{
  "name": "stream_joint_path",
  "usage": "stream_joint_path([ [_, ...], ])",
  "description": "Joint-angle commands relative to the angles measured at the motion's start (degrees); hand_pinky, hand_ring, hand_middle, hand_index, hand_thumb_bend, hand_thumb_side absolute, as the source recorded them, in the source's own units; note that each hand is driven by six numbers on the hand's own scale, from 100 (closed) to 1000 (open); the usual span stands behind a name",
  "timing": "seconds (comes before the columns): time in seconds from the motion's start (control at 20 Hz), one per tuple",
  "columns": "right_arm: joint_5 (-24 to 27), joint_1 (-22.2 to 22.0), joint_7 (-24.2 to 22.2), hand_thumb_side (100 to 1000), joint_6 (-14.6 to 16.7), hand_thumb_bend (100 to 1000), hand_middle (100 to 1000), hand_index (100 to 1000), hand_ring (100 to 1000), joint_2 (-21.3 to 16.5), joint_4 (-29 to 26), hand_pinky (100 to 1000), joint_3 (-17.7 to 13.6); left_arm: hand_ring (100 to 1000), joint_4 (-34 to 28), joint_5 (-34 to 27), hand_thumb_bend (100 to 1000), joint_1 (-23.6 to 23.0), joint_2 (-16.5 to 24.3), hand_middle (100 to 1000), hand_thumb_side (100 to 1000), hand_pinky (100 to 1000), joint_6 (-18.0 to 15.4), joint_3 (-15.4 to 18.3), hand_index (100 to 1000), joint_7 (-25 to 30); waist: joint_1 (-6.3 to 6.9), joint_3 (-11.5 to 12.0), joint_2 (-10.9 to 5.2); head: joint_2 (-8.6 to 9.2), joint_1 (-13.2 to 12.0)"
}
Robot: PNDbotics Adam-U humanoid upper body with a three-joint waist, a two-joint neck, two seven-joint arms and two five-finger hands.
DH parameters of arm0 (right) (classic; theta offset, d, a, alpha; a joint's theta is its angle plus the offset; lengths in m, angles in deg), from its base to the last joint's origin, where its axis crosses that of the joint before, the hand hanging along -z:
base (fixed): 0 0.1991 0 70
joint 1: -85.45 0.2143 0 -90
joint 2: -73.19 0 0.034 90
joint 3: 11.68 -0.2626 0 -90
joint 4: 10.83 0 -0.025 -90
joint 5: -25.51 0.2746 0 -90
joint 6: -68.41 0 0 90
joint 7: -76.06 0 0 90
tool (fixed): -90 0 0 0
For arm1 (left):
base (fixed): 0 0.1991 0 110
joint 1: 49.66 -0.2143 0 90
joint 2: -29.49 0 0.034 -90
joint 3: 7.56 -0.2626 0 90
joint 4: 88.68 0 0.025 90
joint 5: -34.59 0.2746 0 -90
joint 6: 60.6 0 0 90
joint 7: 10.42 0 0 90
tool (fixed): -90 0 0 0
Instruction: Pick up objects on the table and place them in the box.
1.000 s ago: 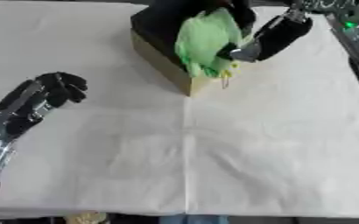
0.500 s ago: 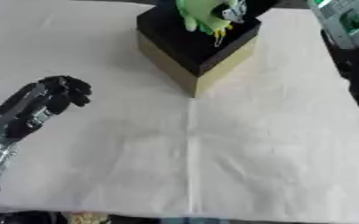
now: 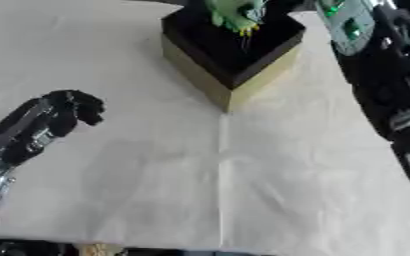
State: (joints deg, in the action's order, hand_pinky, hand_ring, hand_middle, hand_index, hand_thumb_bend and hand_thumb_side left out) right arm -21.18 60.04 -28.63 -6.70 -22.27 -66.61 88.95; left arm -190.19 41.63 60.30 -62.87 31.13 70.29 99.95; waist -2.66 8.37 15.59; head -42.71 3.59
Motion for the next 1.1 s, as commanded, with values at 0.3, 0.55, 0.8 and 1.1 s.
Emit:
stream_joint_path([
  [0.3,-4.07,1.62,3.87,109,-1.33,349,408,475,427,0.94,7.22,540,-3.70,649,-1.09,-0.38,709,1.42,-0.20,636,854,679,-0.11,-0.74,744,1.06,-0.05,0.99,-0.80,0.03,1.54],
  [0.55,-5.31,1.29,2.42,199,-2.02,400,501,571,507,1.35,8.87,582,-4.02,650,-1.04,-0.59,707,1.64,-0.32,637,855,679,-0.07,-0.83,745,1.30,-0.15,1.20,-0.95,-0.22,1.99],
  [0.8,-5.92,1.15,0.42,272,-3.11,476,673,701,661,1.10,9.68,648,-4.56,651,-1.01,-0.70,704,1.67,-0.28,638,858,680,0.01,-0.74,747,1.37,-0.30,1.28,-1.20,-0.33,1.96],
  [1.1,-5.32,1.32,-3.33,345,-4.07,583,849,823,800,0.27,9.57,735,-5.02,651,-1.00,-0.67,702,1.67,-0.13,638,859,680,0.05,-0.62,747,1.33,-0.45,1.02,-1.50,-0.37,1.79],
])
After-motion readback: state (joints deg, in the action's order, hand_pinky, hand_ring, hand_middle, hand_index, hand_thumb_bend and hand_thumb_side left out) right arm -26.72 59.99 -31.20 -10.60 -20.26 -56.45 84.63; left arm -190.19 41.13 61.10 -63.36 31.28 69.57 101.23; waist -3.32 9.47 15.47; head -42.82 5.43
